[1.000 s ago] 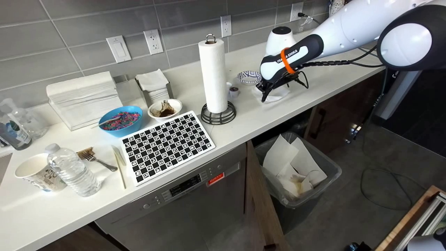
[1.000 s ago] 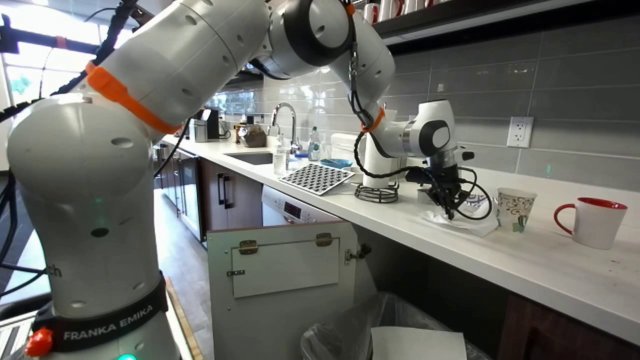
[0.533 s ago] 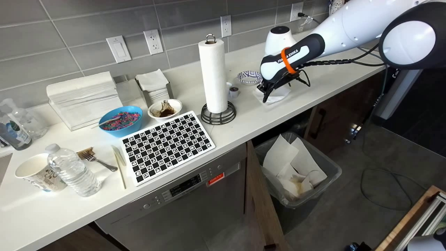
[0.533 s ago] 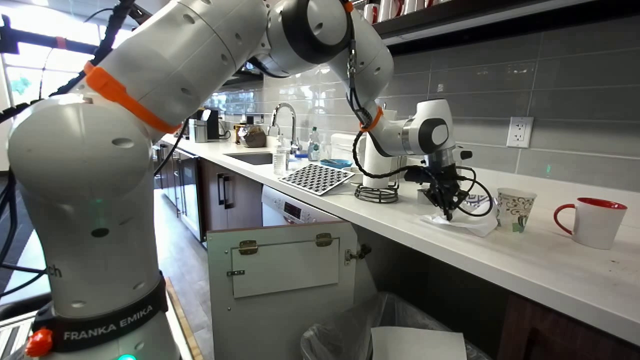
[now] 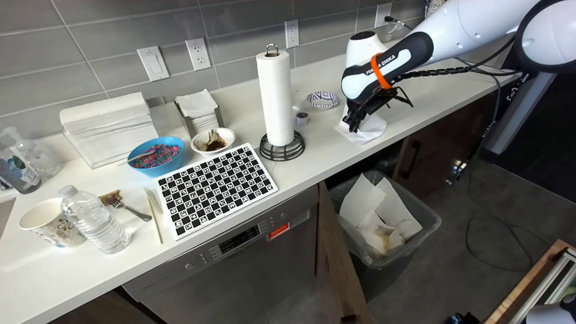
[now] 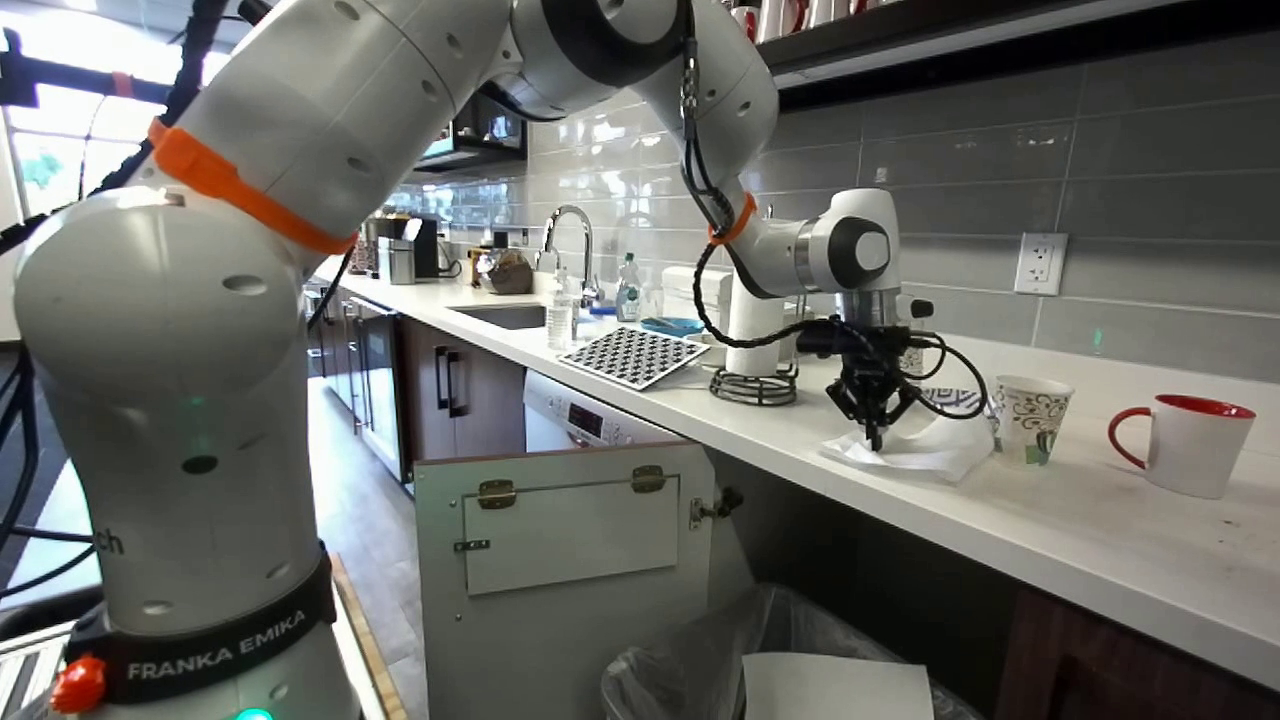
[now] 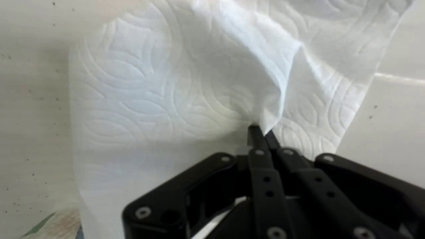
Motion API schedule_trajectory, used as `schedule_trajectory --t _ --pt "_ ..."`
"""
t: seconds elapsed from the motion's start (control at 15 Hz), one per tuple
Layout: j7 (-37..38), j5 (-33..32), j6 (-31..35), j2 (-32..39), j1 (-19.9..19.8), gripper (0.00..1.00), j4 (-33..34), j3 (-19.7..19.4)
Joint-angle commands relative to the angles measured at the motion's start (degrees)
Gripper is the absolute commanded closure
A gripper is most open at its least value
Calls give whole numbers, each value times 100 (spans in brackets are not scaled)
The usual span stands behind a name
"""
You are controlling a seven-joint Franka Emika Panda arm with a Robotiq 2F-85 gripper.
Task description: Use the white napkin to wipe the counter.
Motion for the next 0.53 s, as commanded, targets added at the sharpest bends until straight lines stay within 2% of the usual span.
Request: schedule_trajectory --t 0.0,0.47 --pt "-397 -148 -348 -454 -95 100 -696 165" --pt "-971 -156 -1269 -1030 -205 100 -1395 236"
